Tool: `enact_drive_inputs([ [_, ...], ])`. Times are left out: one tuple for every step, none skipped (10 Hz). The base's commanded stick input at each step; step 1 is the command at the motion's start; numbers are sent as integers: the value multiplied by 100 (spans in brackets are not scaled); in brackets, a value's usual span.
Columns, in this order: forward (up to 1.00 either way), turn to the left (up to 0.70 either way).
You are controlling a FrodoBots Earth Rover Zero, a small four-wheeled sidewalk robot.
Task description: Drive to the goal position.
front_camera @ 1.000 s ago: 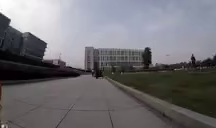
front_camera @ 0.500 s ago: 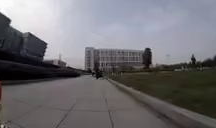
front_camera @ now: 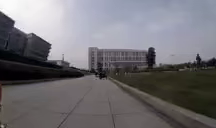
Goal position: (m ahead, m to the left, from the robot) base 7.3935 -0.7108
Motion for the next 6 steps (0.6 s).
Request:
enact_drive_inputs([
  [70,0],
  [70,0],
  [70,23],
  [70,35],
  [70,35],
  [70,30],
])
